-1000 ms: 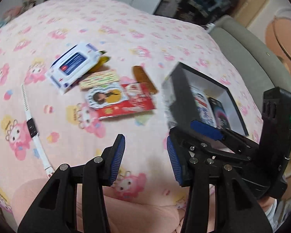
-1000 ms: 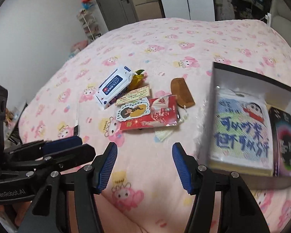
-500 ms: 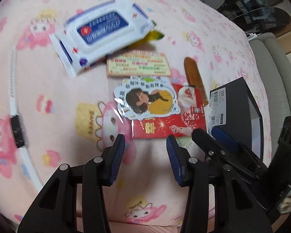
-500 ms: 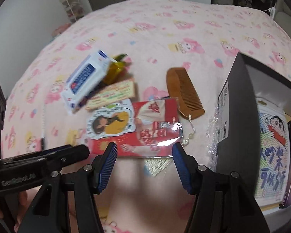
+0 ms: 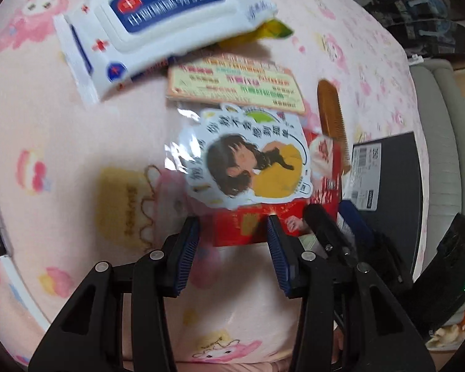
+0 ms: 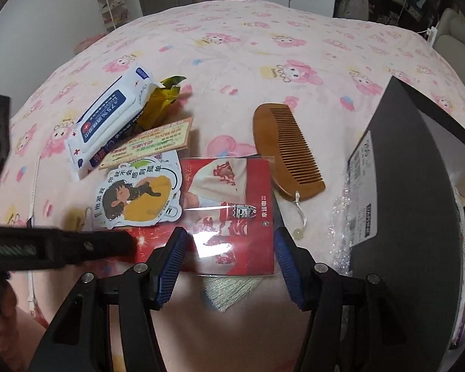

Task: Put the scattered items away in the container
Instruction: 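Reach the right gripper down to the red lucky envelope under the sticker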

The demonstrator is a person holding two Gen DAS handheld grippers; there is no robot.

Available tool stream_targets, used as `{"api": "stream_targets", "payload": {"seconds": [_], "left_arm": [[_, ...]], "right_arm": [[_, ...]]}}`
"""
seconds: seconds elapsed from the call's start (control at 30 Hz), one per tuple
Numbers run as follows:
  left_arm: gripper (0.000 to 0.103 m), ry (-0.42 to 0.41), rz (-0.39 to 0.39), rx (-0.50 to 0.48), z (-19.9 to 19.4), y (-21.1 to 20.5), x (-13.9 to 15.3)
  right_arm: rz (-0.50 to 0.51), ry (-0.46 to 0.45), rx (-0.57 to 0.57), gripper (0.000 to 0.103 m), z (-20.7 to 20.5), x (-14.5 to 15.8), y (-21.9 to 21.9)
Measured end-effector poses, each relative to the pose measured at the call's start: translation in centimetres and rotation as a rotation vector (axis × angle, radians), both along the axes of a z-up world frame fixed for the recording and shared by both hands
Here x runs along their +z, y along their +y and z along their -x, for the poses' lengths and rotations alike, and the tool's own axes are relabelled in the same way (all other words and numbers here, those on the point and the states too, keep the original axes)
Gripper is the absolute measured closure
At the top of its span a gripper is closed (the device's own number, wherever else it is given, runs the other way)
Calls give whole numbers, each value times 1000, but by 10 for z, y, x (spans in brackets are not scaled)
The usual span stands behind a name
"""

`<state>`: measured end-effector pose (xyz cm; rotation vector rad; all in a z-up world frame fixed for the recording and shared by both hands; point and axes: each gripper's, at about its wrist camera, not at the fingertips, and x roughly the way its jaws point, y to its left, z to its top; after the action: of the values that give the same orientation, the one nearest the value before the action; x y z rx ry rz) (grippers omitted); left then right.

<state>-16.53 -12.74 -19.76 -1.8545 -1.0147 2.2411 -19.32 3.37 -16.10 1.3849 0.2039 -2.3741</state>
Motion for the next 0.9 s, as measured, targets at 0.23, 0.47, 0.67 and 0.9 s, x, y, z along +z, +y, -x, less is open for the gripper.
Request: {"api": "stream_targets", "payload": {"seconds": [0.23,0.47,0.67,0.9], "left_arm": [[58,30,16,30,-8,-8,8],[58,76,46,39,-21,-11,21],[58,46,80,39,-14,-9,15],[61,23,60,43,-3,-10,0]], "right_arm": [[70,-39,39,59,-6,6,2],[129,-90,79,65,-21,14,5],[49,-36,81,65,-25,15,1],[-64,-19,66,64,-10,1,-4]]}}
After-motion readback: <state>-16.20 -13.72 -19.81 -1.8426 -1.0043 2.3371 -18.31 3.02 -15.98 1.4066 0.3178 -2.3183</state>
